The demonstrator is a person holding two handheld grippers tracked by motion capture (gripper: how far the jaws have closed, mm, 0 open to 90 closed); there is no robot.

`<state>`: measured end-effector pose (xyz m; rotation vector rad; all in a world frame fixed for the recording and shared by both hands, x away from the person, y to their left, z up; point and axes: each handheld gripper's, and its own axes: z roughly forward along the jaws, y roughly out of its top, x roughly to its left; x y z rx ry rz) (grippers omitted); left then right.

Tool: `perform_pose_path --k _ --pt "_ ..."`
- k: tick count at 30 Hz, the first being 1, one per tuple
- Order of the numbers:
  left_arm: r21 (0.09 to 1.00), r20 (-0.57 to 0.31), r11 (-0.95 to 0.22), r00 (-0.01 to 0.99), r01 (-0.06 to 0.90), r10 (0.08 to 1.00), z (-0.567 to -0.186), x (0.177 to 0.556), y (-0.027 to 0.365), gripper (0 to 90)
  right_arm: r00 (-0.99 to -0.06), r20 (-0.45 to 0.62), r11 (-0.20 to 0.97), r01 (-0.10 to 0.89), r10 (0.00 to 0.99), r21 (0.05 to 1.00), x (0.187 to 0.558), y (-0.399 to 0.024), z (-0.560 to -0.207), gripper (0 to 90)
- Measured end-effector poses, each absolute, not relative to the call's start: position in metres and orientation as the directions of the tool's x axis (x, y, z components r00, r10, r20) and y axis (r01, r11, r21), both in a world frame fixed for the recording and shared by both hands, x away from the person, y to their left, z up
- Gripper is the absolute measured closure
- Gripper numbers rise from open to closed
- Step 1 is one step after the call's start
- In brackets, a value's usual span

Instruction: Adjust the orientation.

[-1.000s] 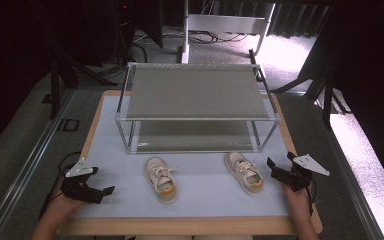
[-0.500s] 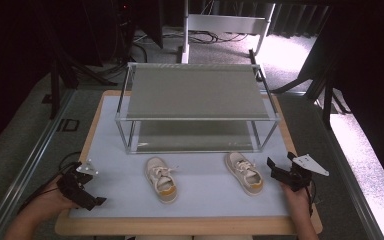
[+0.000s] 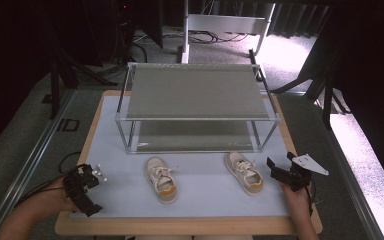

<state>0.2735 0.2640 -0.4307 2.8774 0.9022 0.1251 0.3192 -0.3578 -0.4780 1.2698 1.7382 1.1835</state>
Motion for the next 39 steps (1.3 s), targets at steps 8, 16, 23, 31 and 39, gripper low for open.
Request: perform_pose_path --k 8,16,23,31,39 --pt "0.052 0.010 -0.828 0.829 0.558 0.559 -0.442 0.274 0.257 1.3 -0.302 -0.005 0.114 0.344 0.953 0.932 0.319 -0.358 -0.478 14.4" --pt "0.063 -0.004 -0.846 0.848 0.530 0.531 -0.431 0.270 0.246 14.9 -0.302 0.003 0.106 0.344 0.953 0.933 0.319 -0.359 -0.478 14.4" --pt "0.090 -0.066 -0.864 0.869 0.495 0.491 -0.416 0.270 0.228 53.2 -0.301 -0.003 0.113 0.348 0.953 0.931 0.320 -0.358 -0.478 14.4" --pt "0.124 -0.090 -0.906 0.914 0.405 0.396 -0.403 0.271 0.191 74.5 -0.302 -0.006 0.116 0.346 0.953 0.931 0.319 -0.358 -0.478 14.5" --pt "0.225 -0.119 -0.919 0.945 0.324 0.304 -0.377 0.272 0.156 74.3 -0.302 -0.007 0.117 0.347 0.953 0.931 0.320 -0.357 -0.478 14.5"
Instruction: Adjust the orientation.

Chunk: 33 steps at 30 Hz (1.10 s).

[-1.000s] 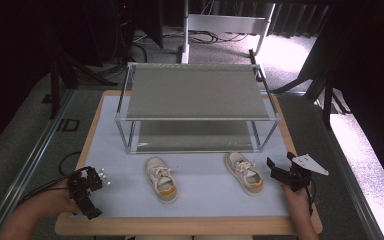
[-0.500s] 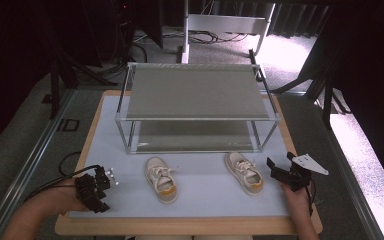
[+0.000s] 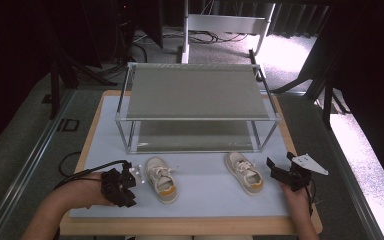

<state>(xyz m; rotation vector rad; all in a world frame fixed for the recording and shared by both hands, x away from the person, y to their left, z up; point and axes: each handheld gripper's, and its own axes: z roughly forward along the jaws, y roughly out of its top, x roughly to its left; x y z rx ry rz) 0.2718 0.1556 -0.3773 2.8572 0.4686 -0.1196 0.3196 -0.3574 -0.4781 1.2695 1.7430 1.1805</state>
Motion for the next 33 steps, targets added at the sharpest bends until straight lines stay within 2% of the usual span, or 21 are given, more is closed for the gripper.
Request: perform_pose_path --k 7,21,24,33 --pt "0.262 -0.105 -0.927 0.963 0.269 0.250 -0.360 0.275 0.128 72.2 -0.303 -0.007 0.117 0.346 0.953 0.931 0.320 -0.357 -0.478 14.5" --pt "0.218 -0.102 -0.949 0.972 0.227 0.209 -0.365 0.292 0.080 62.7 -0.307 -0.006 0.118 0.348 0.952 0.930 0.320 -0.358 -0.478 14.6" --pt "0.205 -0.100 -0.949 0.970 0.239 0.222 -0.370 0.297 0.073 59.5 -0.308 -0.004 0.117 0.348 0.952 0.930 0.320 -0.358 -0.478 14.5" --pt "0.144 -0.107 -0.948 0.957 0.284 0.271 -0.389 0.310 0.057 59.6 -0.309 0.004 0.109 0.348 0.951 0.931 0.320 -0.359 -0.478 14.6"
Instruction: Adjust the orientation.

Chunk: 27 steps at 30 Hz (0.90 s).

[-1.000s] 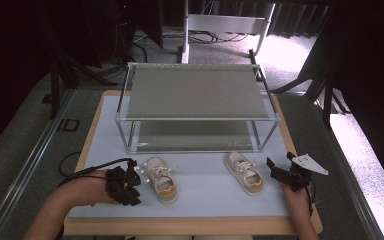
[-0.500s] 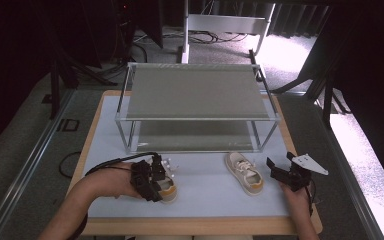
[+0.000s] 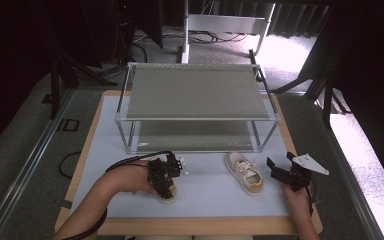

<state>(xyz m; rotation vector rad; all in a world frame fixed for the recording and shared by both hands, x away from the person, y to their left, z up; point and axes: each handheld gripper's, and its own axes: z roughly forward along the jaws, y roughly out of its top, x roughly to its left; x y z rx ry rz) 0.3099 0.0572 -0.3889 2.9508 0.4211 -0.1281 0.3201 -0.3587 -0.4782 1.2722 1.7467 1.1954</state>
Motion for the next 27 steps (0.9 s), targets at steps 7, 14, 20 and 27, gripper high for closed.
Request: perform_pose_path --k 7,14,20,27 --pt "0.090 -0.115 -0.952 0.952 0.293 0.282 -0.403 0.315 0.049 60.9 -0.312 0.003 0.111 0.349 0.950 0.931 0.320 -0.359 -0.478 14.6" --pt "0.068 -0.140 -0.963 0.958 0.262 0.251 -0.412 0.316 0.045 70.0 -0.314 0.000 0.115 0.348 0.949 0.930 0.320 -0.359 -0.478 14.7" --pt "0.046 -0.123 -0.981 0.976 0.186 0.179 -0.409 0.312 0.047 73.6 -0.315 0.000 0.115 0.348 0.949 0.930 0.320 -0.359 -0.478 14.8" --pt "0.067 -0.081 -0.996 0.995 0.065 0.060 -0.399 0.303 0.042 76.2 -0.314 -0.002 0.117 0.349 0.949 0.930 0.320 -0.358 -0.478 14.8"
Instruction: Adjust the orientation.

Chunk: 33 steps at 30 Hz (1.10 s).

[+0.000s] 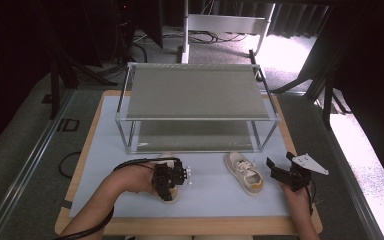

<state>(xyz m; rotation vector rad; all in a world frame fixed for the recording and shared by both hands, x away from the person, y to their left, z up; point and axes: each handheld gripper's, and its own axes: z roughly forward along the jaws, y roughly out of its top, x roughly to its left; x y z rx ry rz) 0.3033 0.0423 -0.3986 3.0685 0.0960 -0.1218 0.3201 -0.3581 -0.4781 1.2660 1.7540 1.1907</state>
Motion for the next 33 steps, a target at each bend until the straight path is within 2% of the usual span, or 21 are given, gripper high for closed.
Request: perform_pose_path --k 6,12,21,25,30,32,33 --pt "0.099 -0.051 -0.995 0.998 -0.017 -0.022 -0.394 0.298 0.034 76.1 -0.314 -0.001 0.116 0.347 0.949 0.931 0.320 -0.358 -0.478 14.8" --pt "0.132 -0.060 -0.989 0.995 -0.067 -0.075 -0.397 0.299 0.024 75.9 -0.314 -0.002 0.117 0.348 0.949 0.930 0.320 -0.358 -0.478 14.8" --pt "0.086 -0.054 -0.996 0.998 -0.034 -0.039 -0.408 0.303 0.010 71.3 -0.315 -0.002 0.117 0.348 0.949 0.930 0.320 -0.358 -0.478 14.8" --pt "0.073 -0.107 -0.997 0.994 0.015 0.007 -0.409 0.305 0.006 62.1 -0.311 -0.003 0.115 0.344 0.951 0.932 0.319 -0.358 -0.478 19.1" --pt "0.051 -0.097 -0.999 0.995 0.018 0.013 -0.413 0.305 0.004 55.7 -0.308 0.008 0.104 0.345 0.951 0.933 0.320 -0.359 -0.478 19.1" --pt "0.064 -0.085 -0.997 0.996 0.031 0.026 -0.412 0.305 0.005 47.8 -0.301 0.027 0.082 0.343 0.953 0.936 0.319 -0.361 -0.478 19.1" --pt "0.071 -0.089 -0.997 0.995 0.043 0.036 -0.412 0.306 0.005 46.8 -0.305 0.039 0.071 0.341 0.952 0.937 0.319 -0.363 -0.478 19.0"
